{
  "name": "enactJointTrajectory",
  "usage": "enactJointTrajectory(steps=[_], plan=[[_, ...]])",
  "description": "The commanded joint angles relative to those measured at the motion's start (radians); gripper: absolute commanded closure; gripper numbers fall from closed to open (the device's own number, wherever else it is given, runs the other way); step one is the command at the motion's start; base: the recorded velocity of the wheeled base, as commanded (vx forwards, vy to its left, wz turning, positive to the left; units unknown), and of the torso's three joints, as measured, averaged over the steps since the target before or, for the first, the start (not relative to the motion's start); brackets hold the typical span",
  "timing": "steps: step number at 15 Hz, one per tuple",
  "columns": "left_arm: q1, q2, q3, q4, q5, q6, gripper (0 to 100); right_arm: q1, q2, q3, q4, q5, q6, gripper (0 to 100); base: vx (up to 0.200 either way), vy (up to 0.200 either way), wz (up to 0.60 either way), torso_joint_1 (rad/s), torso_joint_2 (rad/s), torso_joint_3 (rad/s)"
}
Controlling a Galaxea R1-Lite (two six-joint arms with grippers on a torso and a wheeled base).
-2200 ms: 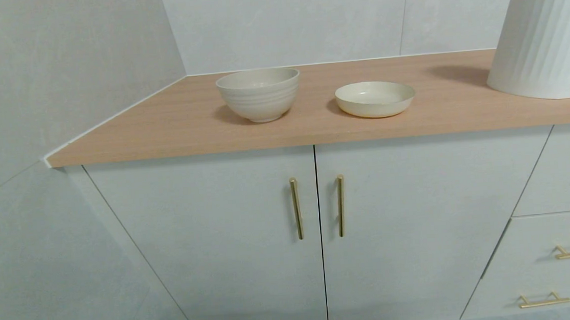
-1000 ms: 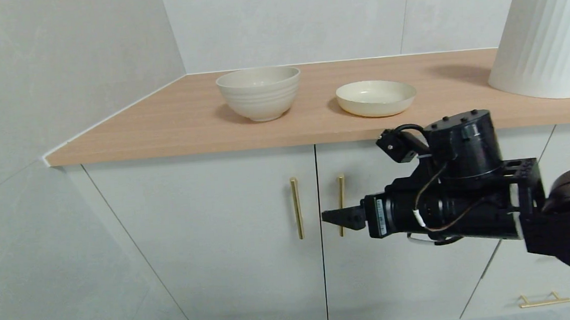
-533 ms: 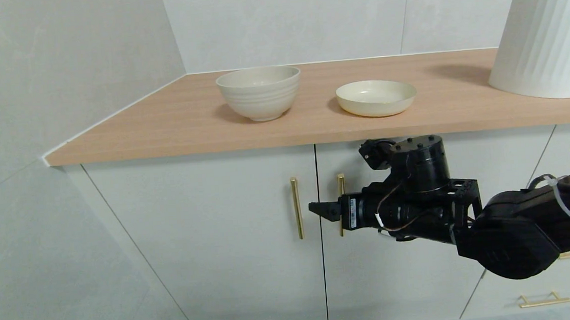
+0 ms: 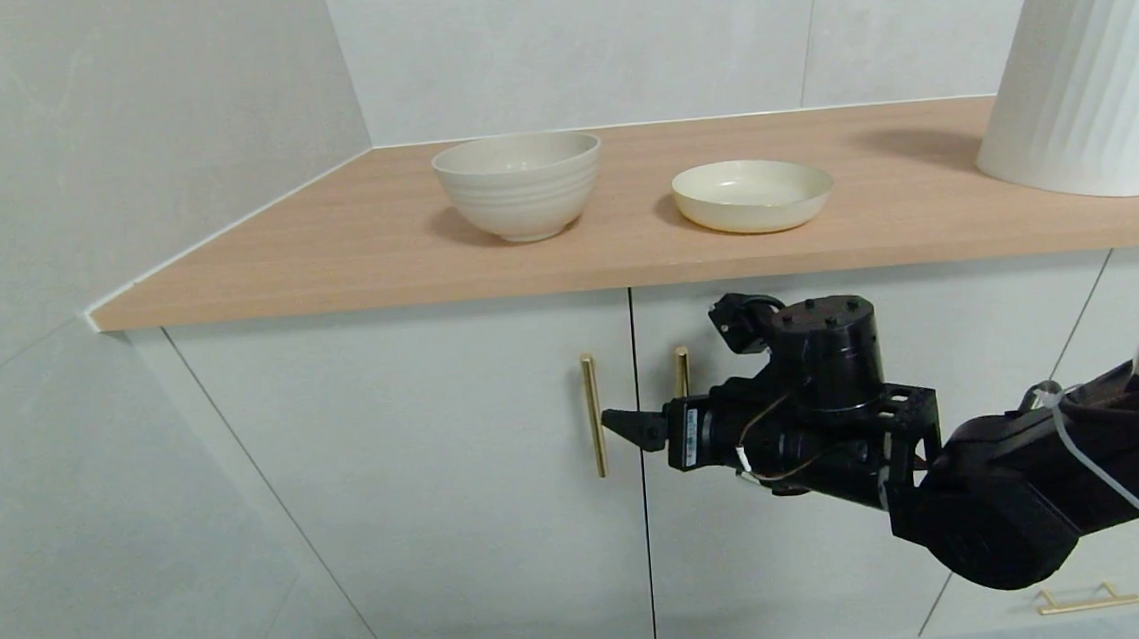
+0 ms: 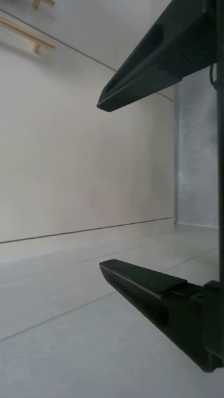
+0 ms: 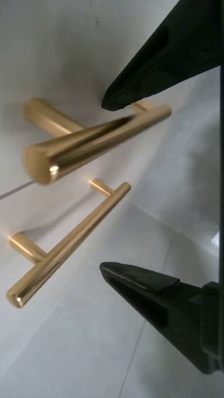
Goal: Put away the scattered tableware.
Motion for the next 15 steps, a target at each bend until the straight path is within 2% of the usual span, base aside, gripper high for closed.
enactJointTrajectory(steps=[1,8,11,13,15], plan=[[0.001,0.0,0.0,-0.001,0.0,0.0,0,0.005,0.002,0.018,-0.015,0.012,0.009,0,0.0,0.0,0.0,0.0,0.0,0.0],[0.001,0.0,0.0,-0.001,0.0,0.0,0,0.025,-0.03,0.102,-0.139,0.078,0.01,0,0.0,0.0,0.0,0.0,0.0,0.0],[0.001,0.0,0.0,-0.001,0.0,0.0,0,0.028,-0.047,0.131,-0.145,0.103,0.012,0,0.0,0.0,0.0,0.0,0.0,0.0],[0.001,0.0,0.0,-0.001,0.0,0.006,0,0.04,-0.077,0.159,-0.145,0.138,0.012,0,0.0,0.0,0.0,0.0,0.0,0.0],[0.001,0.0,0.0,-0.001,-0.003,0.011,0,0.042,-0.157,0.242,-0.143,0.241,0.027,0,0.0,0.0,0.0,0.0,0.0,0.0]])
